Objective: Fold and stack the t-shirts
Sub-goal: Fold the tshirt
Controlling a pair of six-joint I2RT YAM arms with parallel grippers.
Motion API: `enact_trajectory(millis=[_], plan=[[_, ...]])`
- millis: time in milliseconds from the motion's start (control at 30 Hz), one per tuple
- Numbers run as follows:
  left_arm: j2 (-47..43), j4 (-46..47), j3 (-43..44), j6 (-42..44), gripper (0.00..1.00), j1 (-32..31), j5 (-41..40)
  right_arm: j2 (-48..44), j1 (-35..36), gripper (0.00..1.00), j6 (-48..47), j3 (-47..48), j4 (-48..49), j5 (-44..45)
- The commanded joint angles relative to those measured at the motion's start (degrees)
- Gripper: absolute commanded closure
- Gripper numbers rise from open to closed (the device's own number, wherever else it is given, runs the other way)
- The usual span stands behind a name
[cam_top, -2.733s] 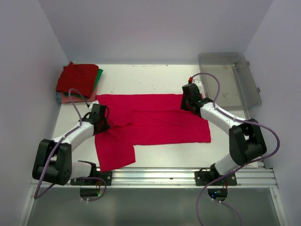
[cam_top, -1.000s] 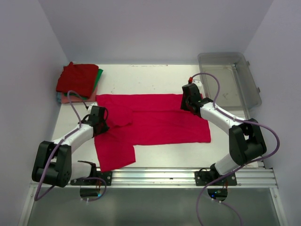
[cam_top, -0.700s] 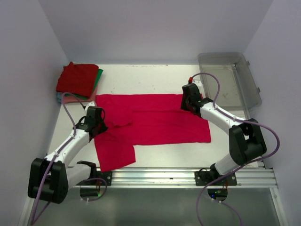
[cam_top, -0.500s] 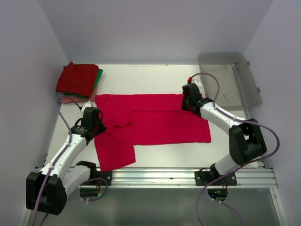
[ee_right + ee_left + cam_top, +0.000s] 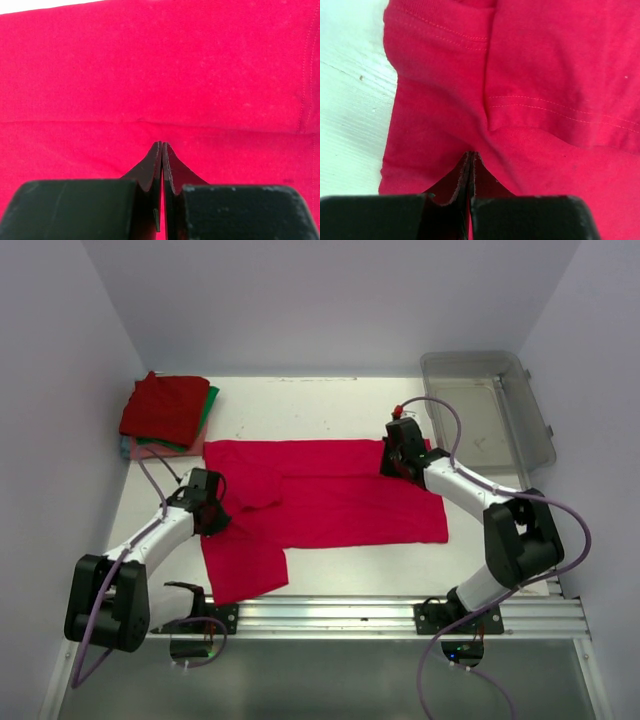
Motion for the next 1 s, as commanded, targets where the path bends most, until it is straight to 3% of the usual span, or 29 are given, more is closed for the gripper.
enact_trajectory(millis=[0, 200, 300, 400, 700, 967], plan=[[1.2, 2.6, 0.1, -2.9, 1.00, 1.7, 2.0, -3.5, 0.1, 1.00, -0.1, -0.8, 2.0, 2.0], [2.1, -4.7, 0.2, -9.1, 1.00, 2.6, -1.7, -5.8, -0.4, 1.00, 0.2, -1.6, 1.6, 4.0], [6.9, -13.7, 2.1, -15.0, 1.00, 3.4, -3.6, -6.6, -0.5, 1.00, 0.5, -2.1, 1.9, 4.7], [10.6, -15.5, 3.1, -15.8, 1.00, 3.3, 0.9, -6.8, -1.0, 1.00, 0.9, -2.2, 1.7, 4.9], [2.8, -22.9, 5.1, -25.5, 1.00, 3.1, -2.4, -8.3, -1.9, 1.00, 1.6, -2.9, 1.2, 5.7], [2.9, -27.1, 9.9, -25.2, 1.00, 2.5, -6.6, -8.4, -2.2, 1.00, 1.8, -3.1, 0.7, 5.9]])
